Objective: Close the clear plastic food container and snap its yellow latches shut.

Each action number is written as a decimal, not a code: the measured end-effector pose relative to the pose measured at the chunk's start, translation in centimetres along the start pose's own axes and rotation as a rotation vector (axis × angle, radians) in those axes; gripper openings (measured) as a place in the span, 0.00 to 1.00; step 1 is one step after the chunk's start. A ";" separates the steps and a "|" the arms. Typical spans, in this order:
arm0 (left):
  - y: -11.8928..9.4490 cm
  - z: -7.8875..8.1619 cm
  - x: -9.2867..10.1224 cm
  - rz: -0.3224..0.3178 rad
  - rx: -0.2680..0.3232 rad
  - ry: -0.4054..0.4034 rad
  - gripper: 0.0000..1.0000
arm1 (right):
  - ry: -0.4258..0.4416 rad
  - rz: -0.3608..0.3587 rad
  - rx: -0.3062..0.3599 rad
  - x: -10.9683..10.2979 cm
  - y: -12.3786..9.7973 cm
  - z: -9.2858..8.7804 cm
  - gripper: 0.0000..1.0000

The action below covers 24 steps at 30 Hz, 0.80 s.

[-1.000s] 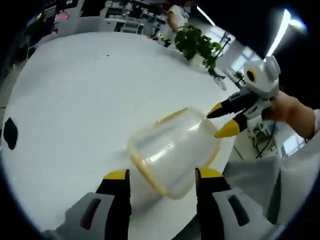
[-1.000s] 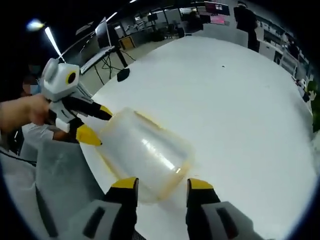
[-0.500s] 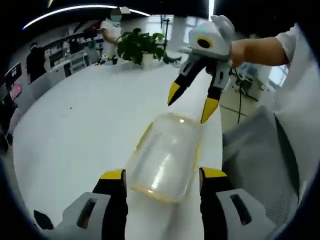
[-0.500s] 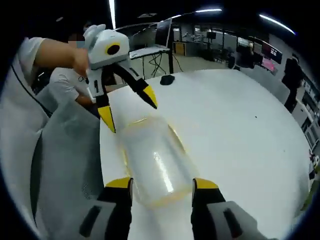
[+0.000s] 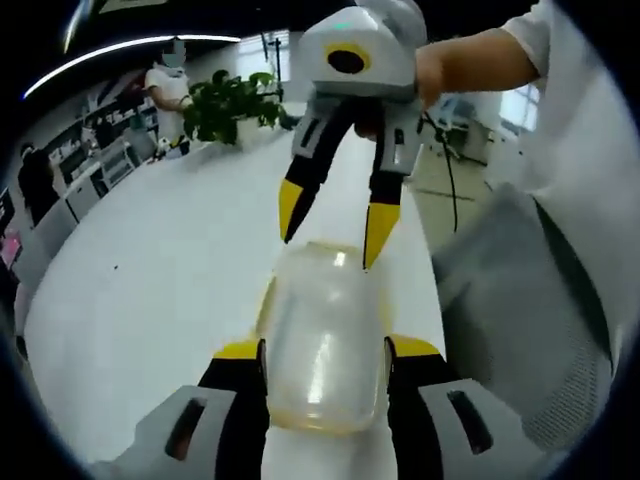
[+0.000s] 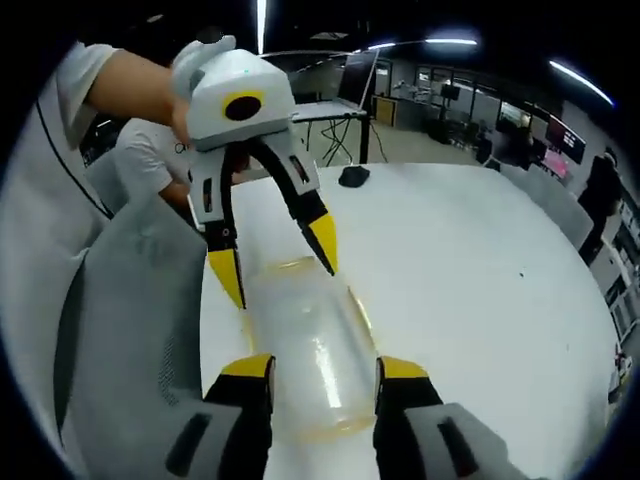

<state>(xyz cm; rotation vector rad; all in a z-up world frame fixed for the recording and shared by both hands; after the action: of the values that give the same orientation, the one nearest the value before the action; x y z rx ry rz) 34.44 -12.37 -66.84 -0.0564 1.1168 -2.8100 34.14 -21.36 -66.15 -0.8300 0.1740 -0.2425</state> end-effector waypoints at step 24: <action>2.7 -0.1 1.2 -0.045 -0.002 0.050 0.41 | -0.118 0.098 -0.058 -0.4 3.8 0.7 0.38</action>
<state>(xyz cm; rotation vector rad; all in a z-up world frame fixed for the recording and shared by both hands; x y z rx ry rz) 33.46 -14.41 -68.84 -0.0121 1.1426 -2.8650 34.49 -18.31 -68.53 -0.8879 0.1113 -0.0969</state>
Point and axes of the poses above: the point that each gripper's makers call its tool centre point, and the gripper's own axes: y roughly forward along the fingers, x roughly to its right, z roughly out of its top, the point moved 4 cm from there along -y, roughly backward along the fingers, and after that the axes turned 2 degrees about y, right-handed, at the moved point
